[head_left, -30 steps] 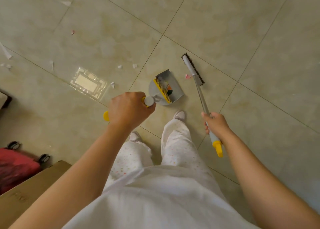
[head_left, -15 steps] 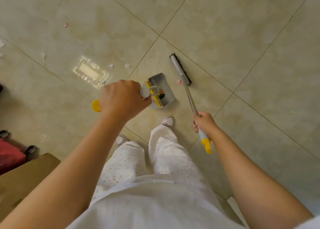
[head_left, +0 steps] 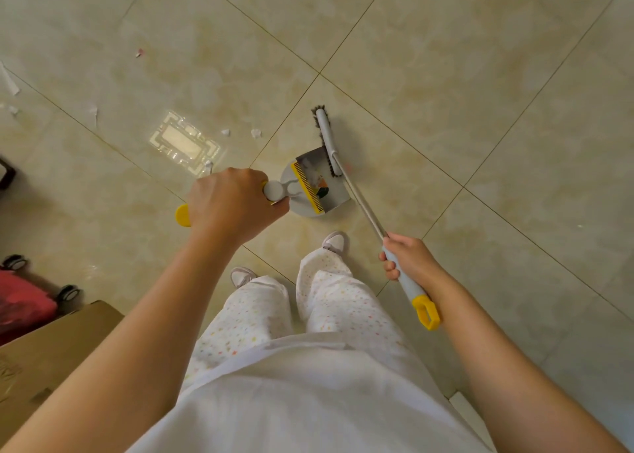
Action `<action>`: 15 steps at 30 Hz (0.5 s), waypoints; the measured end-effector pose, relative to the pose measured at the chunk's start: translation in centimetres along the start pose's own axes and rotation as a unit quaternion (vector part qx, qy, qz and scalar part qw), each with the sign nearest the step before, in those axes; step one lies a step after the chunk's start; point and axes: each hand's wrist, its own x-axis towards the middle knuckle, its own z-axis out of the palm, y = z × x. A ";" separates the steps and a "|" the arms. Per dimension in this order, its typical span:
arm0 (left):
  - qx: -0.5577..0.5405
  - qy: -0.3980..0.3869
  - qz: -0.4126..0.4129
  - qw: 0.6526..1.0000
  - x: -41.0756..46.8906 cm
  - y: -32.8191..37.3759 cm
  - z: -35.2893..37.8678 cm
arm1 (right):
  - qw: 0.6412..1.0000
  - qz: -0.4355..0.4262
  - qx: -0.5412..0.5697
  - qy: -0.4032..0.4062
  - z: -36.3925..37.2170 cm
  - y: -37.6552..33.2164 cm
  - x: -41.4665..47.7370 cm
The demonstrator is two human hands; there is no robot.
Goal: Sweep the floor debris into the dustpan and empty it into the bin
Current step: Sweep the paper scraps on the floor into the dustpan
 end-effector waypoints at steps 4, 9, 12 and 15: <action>-0.004 0.003 0.004 1.000 -0.1 -0.1 0.1 | 1.000 -0.010 -0.005 0.022 -0.3 -0.6 0.7; 0.004 0.005 0.008 1.000 -0.1 0.1 0.2 | 0.995 -0.034 -0.070 0.056 -0.2 -0.7 2.3; 0.008 0.004 0.007 1.000 0.1 0.2 0.2 | 0.990 -0.045 -0.119 0.059 0.2 -1.0 3.9; 0.009 0.005 0.004 1.000 0.2 0.3 0.2 | 0.989 -0.029 -0.133 0.050 0.9 -1.5 5.2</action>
